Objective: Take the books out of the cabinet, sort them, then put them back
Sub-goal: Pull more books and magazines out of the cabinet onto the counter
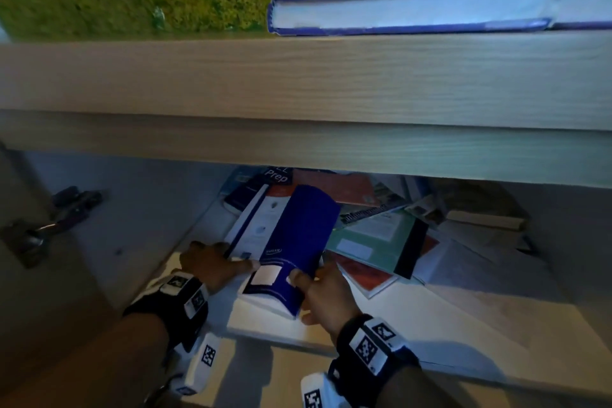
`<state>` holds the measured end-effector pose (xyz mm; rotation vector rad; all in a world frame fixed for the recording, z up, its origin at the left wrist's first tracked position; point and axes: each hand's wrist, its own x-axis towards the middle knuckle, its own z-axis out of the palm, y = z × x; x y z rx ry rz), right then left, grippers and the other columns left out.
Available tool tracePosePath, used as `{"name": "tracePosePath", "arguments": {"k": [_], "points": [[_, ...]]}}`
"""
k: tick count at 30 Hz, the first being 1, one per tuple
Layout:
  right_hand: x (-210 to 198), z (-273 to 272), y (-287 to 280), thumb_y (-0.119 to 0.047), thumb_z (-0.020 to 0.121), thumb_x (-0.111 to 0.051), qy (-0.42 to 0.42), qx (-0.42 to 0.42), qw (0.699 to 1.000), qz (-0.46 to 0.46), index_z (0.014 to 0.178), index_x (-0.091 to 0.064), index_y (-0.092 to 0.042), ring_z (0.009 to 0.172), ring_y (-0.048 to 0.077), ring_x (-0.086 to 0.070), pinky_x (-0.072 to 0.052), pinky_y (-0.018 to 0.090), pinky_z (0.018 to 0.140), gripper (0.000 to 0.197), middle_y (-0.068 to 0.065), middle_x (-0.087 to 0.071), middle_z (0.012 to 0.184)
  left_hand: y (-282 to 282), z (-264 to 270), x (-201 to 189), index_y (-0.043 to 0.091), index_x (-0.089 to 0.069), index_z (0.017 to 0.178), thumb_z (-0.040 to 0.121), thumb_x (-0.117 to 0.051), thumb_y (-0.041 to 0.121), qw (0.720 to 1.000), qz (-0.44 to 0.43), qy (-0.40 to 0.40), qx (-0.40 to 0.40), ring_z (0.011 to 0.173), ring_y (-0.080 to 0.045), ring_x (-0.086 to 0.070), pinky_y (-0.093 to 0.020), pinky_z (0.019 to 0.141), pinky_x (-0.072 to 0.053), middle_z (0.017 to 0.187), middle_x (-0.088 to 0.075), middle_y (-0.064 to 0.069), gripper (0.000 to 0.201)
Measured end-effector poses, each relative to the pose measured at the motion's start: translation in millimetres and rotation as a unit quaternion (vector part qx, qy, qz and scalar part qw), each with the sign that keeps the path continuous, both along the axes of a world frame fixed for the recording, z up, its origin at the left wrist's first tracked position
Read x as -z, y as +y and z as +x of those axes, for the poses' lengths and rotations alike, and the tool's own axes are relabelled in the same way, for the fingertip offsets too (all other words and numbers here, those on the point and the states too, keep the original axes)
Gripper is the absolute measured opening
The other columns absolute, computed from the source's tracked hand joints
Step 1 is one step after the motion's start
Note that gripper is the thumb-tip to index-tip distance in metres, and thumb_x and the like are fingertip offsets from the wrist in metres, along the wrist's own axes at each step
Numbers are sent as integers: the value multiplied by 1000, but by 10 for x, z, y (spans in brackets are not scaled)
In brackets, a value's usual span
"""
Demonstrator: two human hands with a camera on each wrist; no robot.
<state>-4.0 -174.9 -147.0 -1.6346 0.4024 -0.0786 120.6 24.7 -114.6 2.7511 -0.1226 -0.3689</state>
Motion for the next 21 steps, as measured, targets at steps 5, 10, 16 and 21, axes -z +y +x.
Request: {"name": "tracePosePath", "arguments": {"k": [5, 10, 16, 21], "points": [[-64, -78, -111, -35, 99, -62, 7, -10, 1000, 18, 143, -43, -34, 78, 12, -62, -45, 19, 47, 48, -2, -67, 115, 57, 3, 19, 22, -49, 140, 48, -66, 92, 984, -174, 22, -22, 121, -26, -57, -36, 103, -45, 138, -56, 0, 117], [-115, -227, -99, -41, 98, -65, 9, 13, 1000, -13, 134, -51, -31, 92, 15, -77, -61, 25, 67, 40, -1, -71, 125, 208, -114, 49, 22, -62, 95, 52, -65, 92, 960, -260, 79, -63, 90, -27, -66, -36, 83, -43, 94, -61, -2, 81], [-148, -472, -111, -35, 85, -78, 79, 15, 996, 29, 116, -73, -4, 87, 26, -78, -62, 32, 68, 45, 12, -80, 104, 267, -814, -139, 16, -72, 119, 71, -82, 36, 912, -373, 135, 107, 103, -23, -73, -49, 100, -52, 111, -76, -4, 52], [-348, -934, 37, -9, 95, -66, 58, 10, 994, 96, 118, -69, 1, 93, 39, -77, -64, 43, 74, 25, 21, -79, 103, 473, -1367, -265, 6, -67, 121, 73, -70, 10, 868, -459, 162, 96, 106, -33, -70, -57, 101, -49, 114, -74, -13, 48]]}}
